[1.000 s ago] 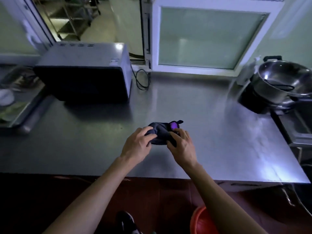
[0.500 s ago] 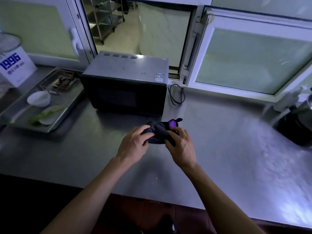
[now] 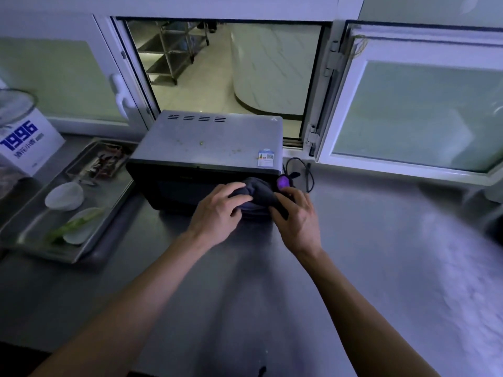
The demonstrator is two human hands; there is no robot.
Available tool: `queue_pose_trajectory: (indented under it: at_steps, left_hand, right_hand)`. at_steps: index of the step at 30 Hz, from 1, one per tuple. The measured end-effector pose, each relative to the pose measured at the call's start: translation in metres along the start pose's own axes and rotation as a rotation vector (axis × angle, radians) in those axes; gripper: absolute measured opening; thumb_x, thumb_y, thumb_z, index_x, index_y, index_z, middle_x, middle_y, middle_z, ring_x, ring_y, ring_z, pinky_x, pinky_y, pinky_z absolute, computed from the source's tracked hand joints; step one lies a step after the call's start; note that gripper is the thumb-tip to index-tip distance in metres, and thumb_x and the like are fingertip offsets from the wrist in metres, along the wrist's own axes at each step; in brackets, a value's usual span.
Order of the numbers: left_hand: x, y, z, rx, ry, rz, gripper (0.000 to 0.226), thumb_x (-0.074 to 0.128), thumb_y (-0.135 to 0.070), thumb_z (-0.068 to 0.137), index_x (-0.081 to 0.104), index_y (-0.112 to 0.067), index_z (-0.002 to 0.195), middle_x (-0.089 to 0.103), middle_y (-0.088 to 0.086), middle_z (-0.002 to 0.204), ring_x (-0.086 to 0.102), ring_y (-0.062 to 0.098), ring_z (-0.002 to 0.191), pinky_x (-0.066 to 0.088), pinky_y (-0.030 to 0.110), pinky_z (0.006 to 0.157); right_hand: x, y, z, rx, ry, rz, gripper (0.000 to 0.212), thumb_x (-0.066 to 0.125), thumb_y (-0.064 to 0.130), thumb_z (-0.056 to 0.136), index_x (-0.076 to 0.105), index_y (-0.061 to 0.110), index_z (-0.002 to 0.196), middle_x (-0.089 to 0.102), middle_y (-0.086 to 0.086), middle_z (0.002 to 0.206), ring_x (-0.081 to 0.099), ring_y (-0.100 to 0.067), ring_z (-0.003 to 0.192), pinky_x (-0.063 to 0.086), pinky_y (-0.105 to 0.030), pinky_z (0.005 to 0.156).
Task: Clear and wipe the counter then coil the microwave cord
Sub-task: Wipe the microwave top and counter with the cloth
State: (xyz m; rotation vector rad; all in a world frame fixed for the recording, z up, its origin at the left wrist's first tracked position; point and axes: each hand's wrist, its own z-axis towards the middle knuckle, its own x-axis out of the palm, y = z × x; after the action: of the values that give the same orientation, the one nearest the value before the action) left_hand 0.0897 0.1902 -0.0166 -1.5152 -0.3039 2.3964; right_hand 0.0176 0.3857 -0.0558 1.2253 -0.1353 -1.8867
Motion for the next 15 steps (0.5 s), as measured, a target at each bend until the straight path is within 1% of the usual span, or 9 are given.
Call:
queue_pose_trajectory:
  at_steps: [3, 7, 11, 13, 15]
  left_hand:
    - [-0.001, 0.013, 0.036, -0.008, -0.008, 0.018, 0.038, 0.071, -0.001, 0.077, 0.075, -0.017, 0.111, 0.063, -0.001, 0.13, 0.06, 0.023, 0.112, 0.055, 0.036, 0.09]
    - [-0.005, 0.025, 0.077, -0.022, 0.0, 0.042, 0.037, 0.068, 0.001, 0.08, 0.074, -0.014, 0.113, 0.062, 0.0, 0.131, 0.058, 0.025, 0.114, 0.054, 0.041, 0.09]
    - [-0.002, 0.042, 0.103, -0.035, -0.008, 0.016, 0.038, 0.067, 0.0, 0.082, 0.073, -0.017, 0.116, 0.059, -0.001, 0.134, 0.056, 0.023, 0.115, 0.054, 0.04, 0.09]
    - [0.006, 0.05, 0.108, -0.045, 0.029, 0.005, 0.039, 0.065, 0.0, 0.084, 0.071, -0.017, 0.118, 0.057, -0.002, 0.136, 0.055, 0.023, 0.118, 0.053, 0.042, 0.09]
    - [0.015, 0.058, 0.107, -0.06, 0.097, -0.002, 0.041, 0.064, 0.0, 0.086, 0.069, -0.017, 0.123, 0.054, -0.002, 0.14, 0.052, 0.022, 0.124, 0.052, 0.043, 0.093]
  right_hand:
    - [0.007, -0.005, 0.037, -0.019, -0.022, 0.002, 0.034, 0.072, 0.02, 0.087, 0.07, 0.009, 0.119, 0.063, -0.01, 0.122, 0.057, -0.036, 0.104, 0.05, -0.049, 0.088]
    - [0.017, -0.003, 0.079, -0.006, -0.028, -0.025, 0.034, 0.071, 0.021, 0.089, 0.07, 0.01, 0.121, 0.062, -0.01, 0.124, 0.056, -0.036, 0.108, 0.049, -0.05, 0.085]
    - [0.026, -0.005, 0.109, 0.007, -0.054, -0.07, 0.035, 0.07, 0.023, 0.088, 0.069, 0.013, 0.121, 0.061, -0.008, 0.126, 0.054, -0.034, 0.109, 0.046, -0.046, 0.083]
    - [0.034, -0.007, 0.113, 0.043, -0.008, -0.105, 0.035, 0.07, 0.024, 0.088, 0.069, 0.013, 0.121, 0.06, -0.007, 0.129, 0.053, -0.035, 0.113, 0.045, -0.047, 0.085]
    - [0.044, -0.009, 0.109, 0.089, 0.065, -0.152, 0.038, 0.068, 0.027, 0.088, 0.067, 0.014, 0.124, 0.057, -0.008, 0.135, 0.05, -0.036, 0.119, 0.043, -0.05, 0.092]
